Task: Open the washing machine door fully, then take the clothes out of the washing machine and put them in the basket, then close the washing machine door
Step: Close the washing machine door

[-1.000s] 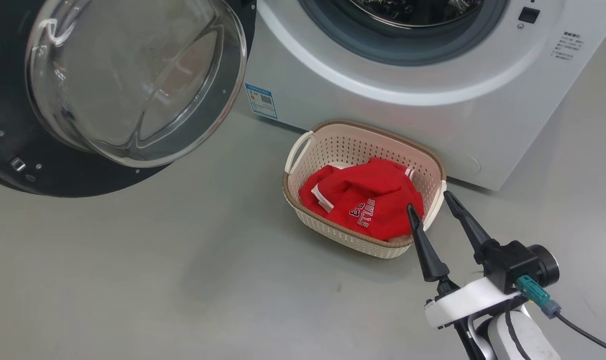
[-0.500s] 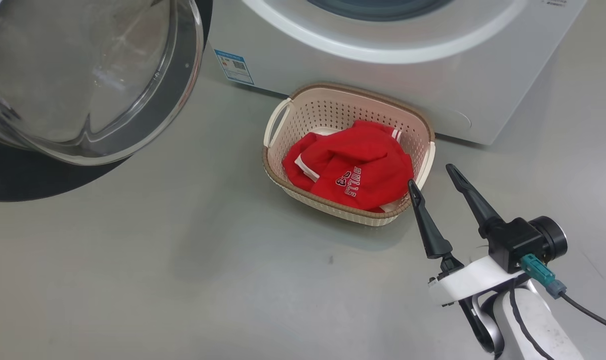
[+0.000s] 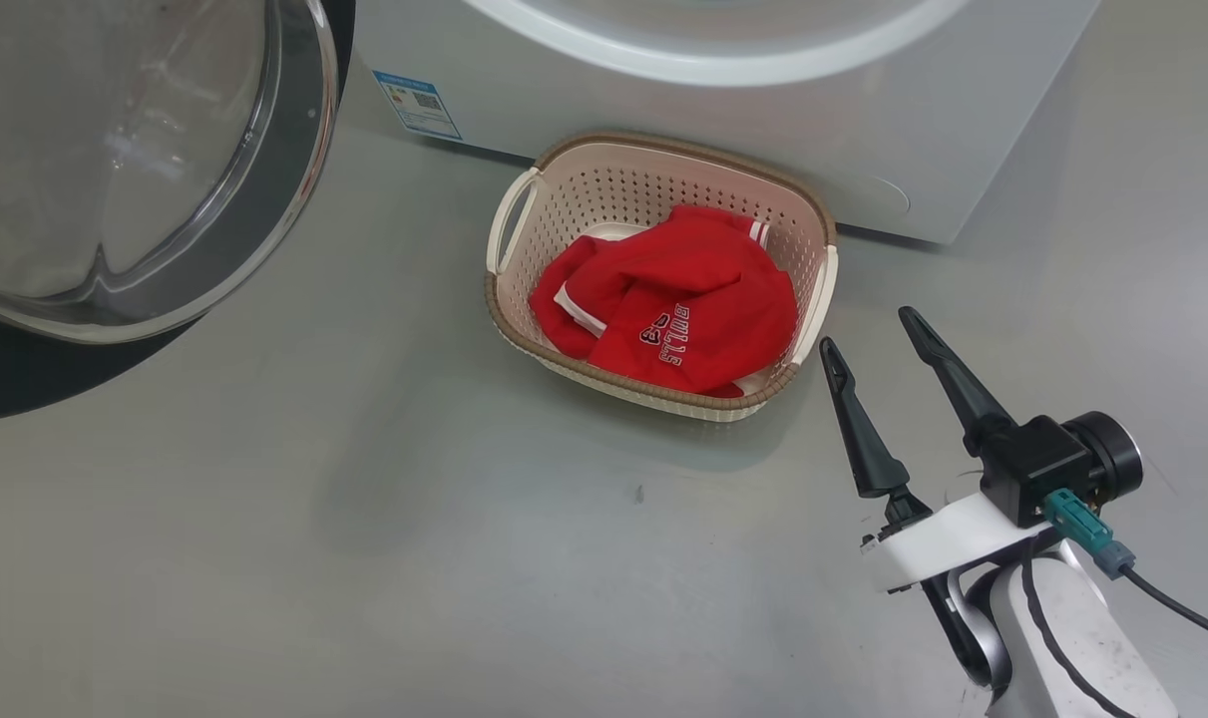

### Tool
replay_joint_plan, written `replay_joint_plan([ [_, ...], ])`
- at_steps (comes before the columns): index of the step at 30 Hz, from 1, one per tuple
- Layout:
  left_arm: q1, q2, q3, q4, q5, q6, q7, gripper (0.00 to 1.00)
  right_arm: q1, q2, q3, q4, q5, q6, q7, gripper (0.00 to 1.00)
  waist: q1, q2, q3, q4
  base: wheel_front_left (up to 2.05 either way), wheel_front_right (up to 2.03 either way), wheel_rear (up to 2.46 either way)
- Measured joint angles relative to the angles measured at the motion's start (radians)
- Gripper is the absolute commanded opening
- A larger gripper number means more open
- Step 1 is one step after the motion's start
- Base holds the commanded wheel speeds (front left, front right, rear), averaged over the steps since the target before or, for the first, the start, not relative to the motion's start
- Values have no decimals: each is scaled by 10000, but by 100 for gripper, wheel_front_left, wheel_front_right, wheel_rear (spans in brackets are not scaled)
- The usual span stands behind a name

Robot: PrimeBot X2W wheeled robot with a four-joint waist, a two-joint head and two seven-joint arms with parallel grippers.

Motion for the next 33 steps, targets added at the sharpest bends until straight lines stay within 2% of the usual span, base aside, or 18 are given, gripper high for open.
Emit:
replay_joint_plan([
  [2, -271, 255, 276, 288, -125, 351, 94, 0, -26, 2, 2, -4, 0, 0, 0, 100, 0, 0, 14, -16, 0, 0, 0],
  [4, -514, 441, 516, 554, -263, 512, 132, 0, -58, 2, 15, -4, 0, 0, 0, 100, 0, 0, 28, -35, 0, 0, 0],
  [13, -827, 867, 299, 1730, -481, 558, 790, 0, -135, -6, 215, 0, -61, 4, 19, 100, 0, 0, 70, -170, 0, 0, 0],
  [33, -1652, 1120, -545, 3812, -445, 566, 1990, 0, -228, -38, 336, 4, -71, 4, 92, 100, 0, 0, 184, -448, 0, 0, 0],
])
